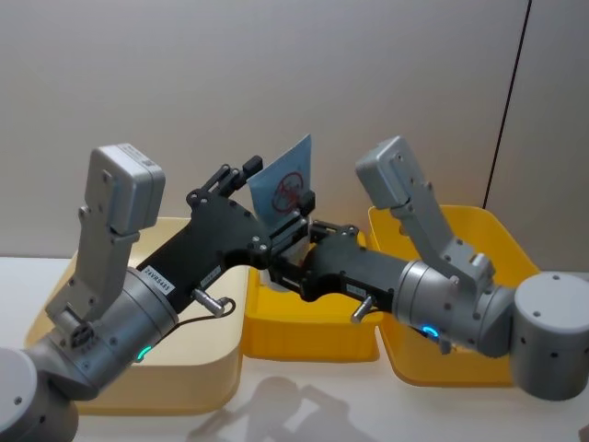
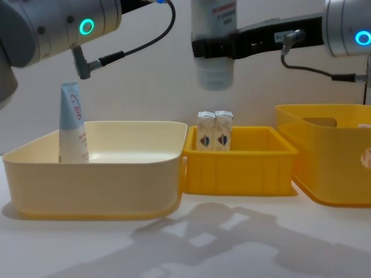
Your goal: Bimanual collaborative sorting of washing and personal care products
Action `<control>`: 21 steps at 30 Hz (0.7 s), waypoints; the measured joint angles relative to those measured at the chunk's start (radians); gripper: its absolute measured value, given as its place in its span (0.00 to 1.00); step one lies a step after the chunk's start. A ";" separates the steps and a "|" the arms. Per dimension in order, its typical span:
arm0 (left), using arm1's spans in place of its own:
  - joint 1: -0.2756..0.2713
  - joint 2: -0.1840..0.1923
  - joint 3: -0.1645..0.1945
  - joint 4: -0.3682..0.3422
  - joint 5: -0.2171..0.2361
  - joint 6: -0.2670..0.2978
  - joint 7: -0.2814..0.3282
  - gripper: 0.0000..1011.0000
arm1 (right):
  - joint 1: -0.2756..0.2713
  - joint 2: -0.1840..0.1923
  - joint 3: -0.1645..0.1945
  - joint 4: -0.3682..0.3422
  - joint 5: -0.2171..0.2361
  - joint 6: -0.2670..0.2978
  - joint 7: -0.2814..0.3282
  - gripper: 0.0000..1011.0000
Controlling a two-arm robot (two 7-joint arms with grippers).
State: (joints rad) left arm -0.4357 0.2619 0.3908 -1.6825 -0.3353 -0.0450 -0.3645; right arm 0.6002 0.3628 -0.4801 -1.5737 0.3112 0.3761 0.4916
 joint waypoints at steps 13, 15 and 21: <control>0.000 0.000 0.000 0.000 0.000 0.000 0.000 0.99 | 0.011 0.041 0.034 0.021 -0.013 0.011 -0.040 0.53; 0.000 0.000 0.000 0.000 0.000 0.000 0.000 0.99 | 0.013 0.051 0.045 0.025 -0.016 0.017 -0.050 0.53; 0.000 0.000 0.000 0.000 0.000 0.000 0.000 0.99 | 0.015 0.069 0.081 0.038 -0.022 0.037 -0.084 0.53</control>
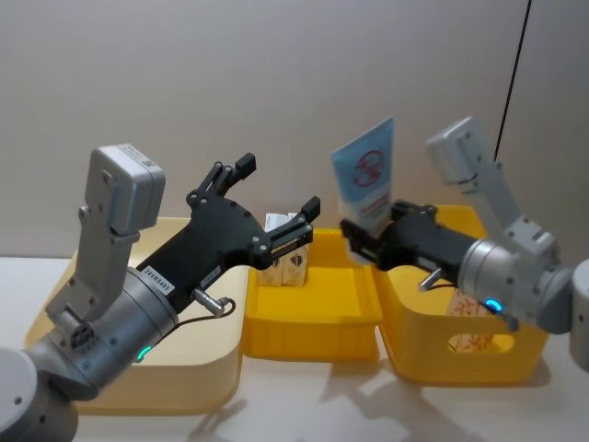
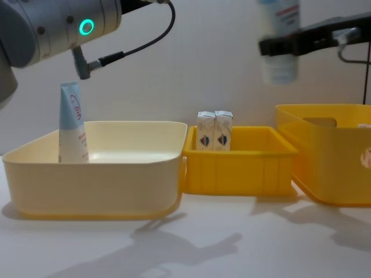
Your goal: Bimanual collaborative sorting of washing and personal care products
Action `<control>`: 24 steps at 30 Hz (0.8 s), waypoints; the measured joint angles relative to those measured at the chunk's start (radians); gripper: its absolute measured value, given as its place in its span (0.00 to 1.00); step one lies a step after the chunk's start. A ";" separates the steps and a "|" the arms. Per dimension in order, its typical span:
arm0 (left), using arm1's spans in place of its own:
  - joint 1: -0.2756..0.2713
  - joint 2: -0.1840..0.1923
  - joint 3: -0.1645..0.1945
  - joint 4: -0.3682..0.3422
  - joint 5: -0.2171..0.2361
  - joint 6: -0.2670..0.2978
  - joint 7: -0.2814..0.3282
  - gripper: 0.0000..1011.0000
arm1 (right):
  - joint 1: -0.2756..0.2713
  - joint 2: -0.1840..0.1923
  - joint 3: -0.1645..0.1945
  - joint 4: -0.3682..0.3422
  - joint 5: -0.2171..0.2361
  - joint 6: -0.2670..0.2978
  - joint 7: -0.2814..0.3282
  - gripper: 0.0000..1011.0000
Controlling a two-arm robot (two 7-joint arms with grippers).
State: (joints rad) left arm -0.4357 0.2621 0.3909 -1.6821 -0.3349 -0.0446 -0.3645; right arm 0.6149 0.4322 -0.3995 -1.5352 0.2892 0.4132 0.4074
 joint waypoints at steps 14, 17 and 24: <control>0.000 0.000 0.000 0.000 0.000 0.000 0.000 0.99 | 0.039 0.032 0.093 0.066 -0.010 0.049 -0.073 0.53; 0.000 0.000 0.000 0.000 0.000 0.000 0.000 0.99 | 0.069 0.038 0.111 0.102 -0.011 0.066 -0.079 0.53; 0.000 0.000 0.000 0.000 0.000 0.000 0.000 0.99 | 0.139 0.043 0.127 0.186 -0.011 0.120 -0.070 0.53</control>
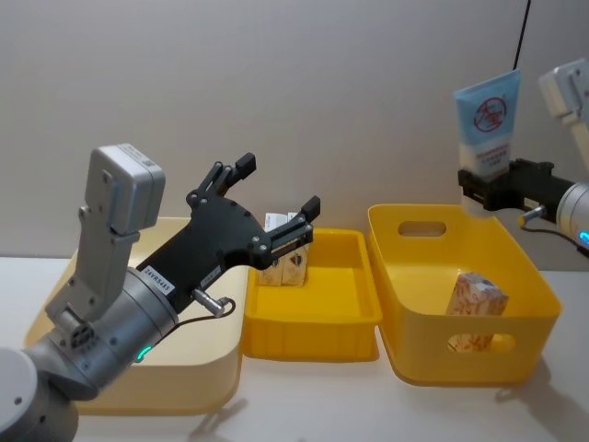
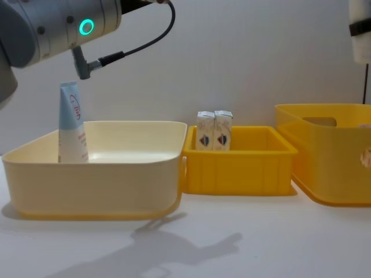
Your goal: Bimanual collaborative sorting of washing and personal care products
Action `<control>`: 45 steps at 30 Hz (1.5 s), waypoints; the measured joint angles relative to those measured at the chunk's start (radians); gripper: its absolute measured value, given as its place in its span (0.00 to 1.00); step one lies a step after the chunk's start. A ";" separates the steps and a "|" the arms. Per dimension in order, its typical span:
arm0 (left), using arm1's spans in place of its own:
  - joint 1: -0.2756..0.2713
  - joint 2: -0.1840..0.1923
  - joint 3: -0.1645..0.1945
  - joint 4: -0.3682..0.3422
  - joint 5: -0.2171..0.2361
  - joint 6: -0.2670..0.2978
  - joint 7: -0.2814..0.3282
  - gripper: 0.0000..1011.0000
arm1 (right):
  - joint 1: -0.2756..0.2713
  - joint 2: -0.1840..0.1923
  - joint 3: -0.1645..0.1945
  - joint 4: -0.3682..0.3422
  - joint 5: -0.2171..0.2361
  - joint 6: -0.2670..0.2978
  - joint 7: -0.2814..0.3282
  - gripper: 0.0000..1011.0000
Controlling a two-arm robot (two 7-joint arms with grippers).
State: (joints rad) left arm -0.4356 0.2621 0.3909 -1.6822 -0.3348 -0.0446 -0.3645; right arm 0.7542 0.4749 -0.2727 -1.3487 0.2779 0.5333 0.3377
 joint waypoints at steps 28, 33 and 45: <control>0.000 0.000 0.000 0.000 0.000 0.000 0.000 0.99 | 0.187 -0.060 -0.089 0.227 0.005 0.112 0.121 0.53; 0.000 0.000 0.000 0.000 0.000 0.000 0.000 0.99 | 0.181 -0.046 -0.088 0.209 -0.005 0.116 0.110 0.53; 0.000 0.000 0.000 0.000 0.000 0.000 0.000 0.99 | 0.171 -0.025 -0.083 0.179 -0.020 0.122 0.094 0.81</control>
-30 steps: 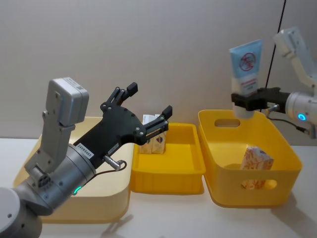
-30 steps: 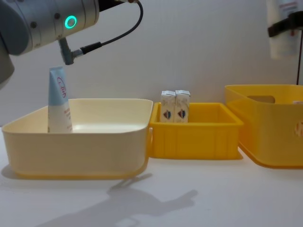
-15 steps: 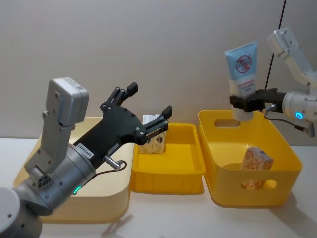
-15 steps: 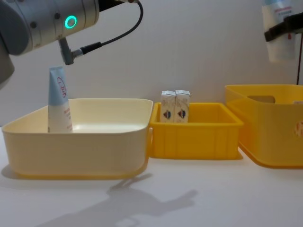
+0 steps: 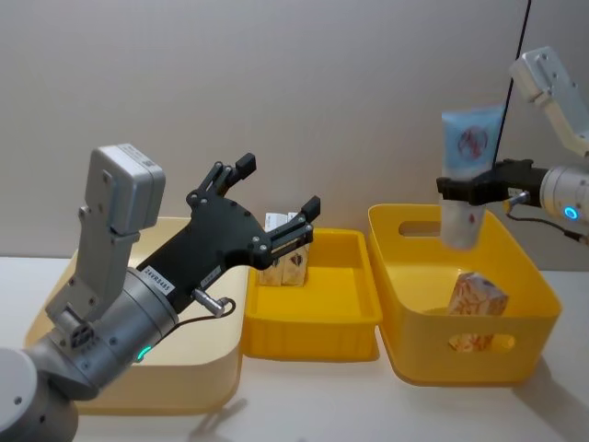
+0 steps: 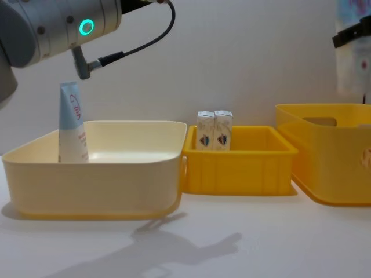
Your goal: Bimanual collaborative sorting of washing and personal care products
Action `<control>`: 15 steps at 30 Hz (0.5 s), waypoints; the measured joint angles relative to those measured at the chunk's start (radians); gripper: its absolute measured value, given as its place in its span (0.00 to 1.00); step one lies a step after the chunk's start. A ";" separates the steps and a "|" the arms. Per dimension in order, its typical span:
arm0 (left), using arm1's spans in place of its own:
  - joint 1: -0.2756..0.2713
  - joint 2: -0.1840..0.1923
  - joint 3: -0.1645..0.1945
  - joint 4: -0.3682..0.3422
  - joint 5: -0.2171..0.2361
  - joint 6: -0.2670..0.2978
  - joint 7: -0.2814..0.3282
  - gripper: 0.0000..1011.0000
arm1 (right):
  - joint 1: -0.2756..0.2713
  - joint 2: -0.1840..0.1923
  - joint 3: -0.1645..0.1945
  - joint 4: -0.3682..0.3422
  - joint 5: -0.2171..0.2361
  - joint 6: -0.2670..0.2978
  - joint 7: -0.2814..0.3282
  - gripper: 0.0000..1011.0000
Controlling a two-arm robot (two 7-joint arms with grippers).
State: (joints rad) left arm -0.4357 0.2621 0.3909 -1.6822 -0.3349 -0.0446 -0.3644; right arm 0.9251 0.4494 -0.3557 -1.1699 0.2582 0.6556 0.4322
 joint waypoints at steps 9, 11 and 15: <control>0.000 0.000 0.000 0.000 0.000 0.000 0.000 0.99 | -0.003 0.007 0.002 -0.009 -0.005 0.002 -0.006 0.99; 0.000 0.000 0.000 0.000 0.000 0.000 0.000 0.99 | -0.003 0.007 0.002 -0.010 -0.005 0.002 -0.006 0.99; 0.000 0.000 0.000 0.000 0.000 0.000 0.000 0.99 | -0.004 0.009 0.002 -0.012 -0.006 0.003 -0.007 0.99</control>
State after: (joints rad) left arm -0.4357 0.2621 0.3909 -1.6822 -0.3349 -0.0446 -0.3645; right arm 0.9211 0.4581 -0.3538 -1.1822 0.2521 0.6584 0.4249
